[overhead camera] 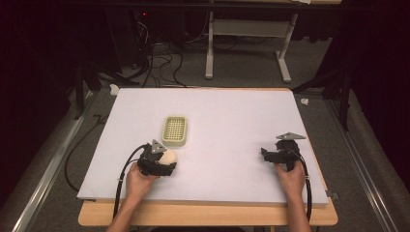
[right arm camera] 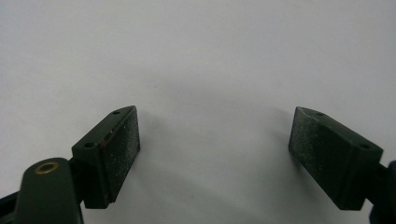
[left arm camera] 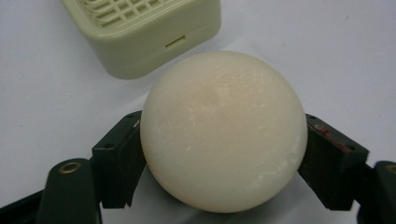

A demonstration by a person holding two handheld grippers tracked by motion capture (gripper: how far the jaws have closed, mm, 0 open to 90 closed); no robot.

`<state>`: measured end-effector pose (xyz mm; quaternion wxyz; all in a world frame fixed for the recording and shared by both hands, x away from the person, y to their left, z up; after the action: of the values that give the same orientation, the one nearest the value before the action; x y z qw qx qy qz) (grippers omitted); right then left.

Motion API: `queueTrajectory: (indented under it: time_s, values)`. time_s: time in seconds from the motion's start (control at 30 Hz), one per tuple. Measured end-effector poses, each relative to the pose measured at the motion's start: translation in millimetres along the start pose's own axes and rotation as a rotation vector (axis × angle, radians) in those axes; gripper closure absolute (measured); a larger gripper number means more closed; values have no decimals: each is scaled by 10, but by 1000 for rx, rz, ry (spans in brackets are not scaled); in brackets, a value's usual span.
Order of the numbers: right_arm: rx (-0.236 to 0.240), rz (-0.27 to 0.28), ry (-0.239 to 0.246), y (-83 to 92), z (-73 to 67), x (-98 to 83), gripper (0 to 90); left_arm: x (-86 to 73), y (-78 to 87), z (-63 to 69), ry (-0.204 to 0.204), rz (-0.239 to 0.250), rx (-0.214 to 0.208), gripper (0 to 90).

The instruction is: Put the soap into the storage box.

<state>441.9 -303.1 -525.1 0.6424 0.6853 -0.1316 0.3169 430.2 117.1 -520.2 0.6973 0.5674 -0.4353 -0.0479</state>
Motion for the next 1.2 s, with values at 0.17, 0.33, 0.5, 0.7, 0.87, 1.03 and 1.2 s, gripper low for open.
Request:
queueTrajectory:
  time_s: [0.17, 0.33, 0.5, 0.7, 0.87, 1.03, 1.2]
  values:
    - [0, 0, 0, 0, 0, 0, 169, 5, 0, 9, 5, 5, -6, 243]
    - [0, 0, 0, 0, 0, 0, 169, 13, 25, 17, 1, 11, -7, 244]
    - [0, 0, 0, 0, 0, 0, 169, 23, 88, 13, 11, 31, -20, 244]
    - [0, 0, 0, 0, 0, 0, 169, 36, 156, 15, 11, 42, -28, 244]
    - [-1, 0, 0, 0, 0, 0, 169, 67, 222, 44, -4, 51, -40, 244]
    - [-1, 0, 0, 0, -1, 0, 169, 105, 301, 60, -17, 61, -42, 244]
    - [-1, 0, -1, 0, -1, 0, 169, 135, 361, 54, -7, 80, -47, 244]
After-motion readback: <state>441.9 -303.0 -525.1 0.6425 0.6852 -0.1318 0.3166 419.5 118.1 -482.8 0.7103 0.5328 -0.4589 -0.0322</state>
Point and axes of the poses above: each handheld gripper's, and its own axes: y roughly backward along the jaws, x roughly out of its top, z roughly to its right, the point moved 6 cm from there along -y, roughly forward along the jaws, and after that the axes turned 8 degrees about -z, right-handed, at the moved point
